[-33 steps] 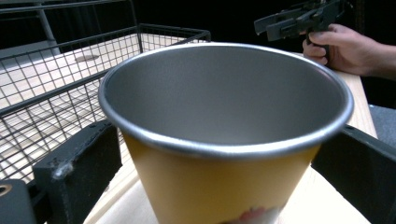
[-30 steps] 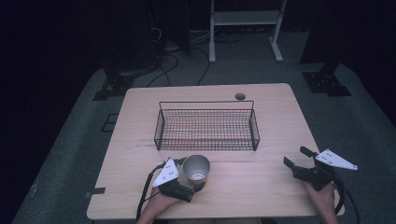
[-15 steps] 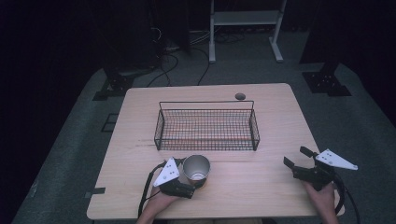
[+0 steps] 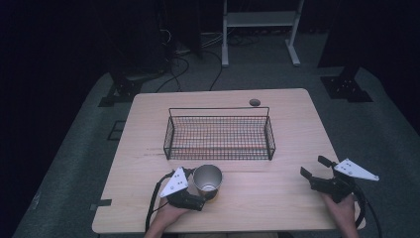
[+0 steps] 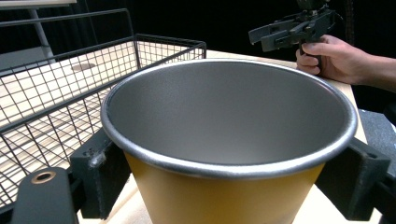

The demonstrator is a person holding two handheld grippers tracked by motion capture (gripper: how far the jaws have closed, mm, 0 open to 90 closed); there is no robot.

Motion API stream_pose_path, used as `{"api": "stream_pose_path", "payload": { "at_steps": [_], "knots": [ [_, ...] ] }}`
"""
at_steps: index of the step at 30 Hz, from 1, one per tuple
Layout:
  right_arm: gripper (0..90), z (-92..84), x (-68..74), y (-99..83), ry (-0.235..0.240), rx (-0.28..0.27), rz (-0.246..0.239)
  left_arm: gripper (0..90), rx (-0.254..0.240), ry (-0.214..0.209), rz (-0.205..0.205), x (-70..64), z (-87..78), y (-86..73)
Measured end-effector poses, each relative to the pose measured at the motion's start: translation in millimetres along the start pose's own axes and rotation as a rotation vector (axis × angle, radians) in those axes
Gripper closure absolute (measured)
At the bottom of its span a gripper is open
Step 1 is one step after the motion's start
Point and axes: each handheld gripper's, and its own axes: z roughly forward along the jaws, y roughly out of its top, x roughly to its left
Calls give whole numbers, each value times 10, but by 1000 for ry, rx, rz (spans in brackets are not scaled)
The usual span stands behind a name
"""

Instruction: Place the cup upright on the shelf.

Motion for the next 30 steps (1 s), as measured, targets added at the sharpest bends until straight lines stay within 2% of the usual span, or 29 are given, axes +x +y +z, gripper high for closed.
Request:
{"api": "stream_pose_path", "payload": {
  "at_steps": [5,10,14,18,25,30],
  "knots": [
    [132,-1,-5,0,-3,-2,3,137,-37,-5,-4,7,-29,96],
    [132,1,2,0,-5,0,0,137,-52,-8,-4,22,-40,168],
    [132,2,-1,0,-4,1,2,137,-45,-9,1,49,-52,240],
    [132,8,9,0,-4,6,-8,138,-60,-8,-8,92,-55,297],
    [132,8,10,0,-5,6,-8,138,-74,4,17,182,-43,531],
    [132,8,7,0,-6,6,-5,138,-75,5,19,236,-18,622]
  ]
}}
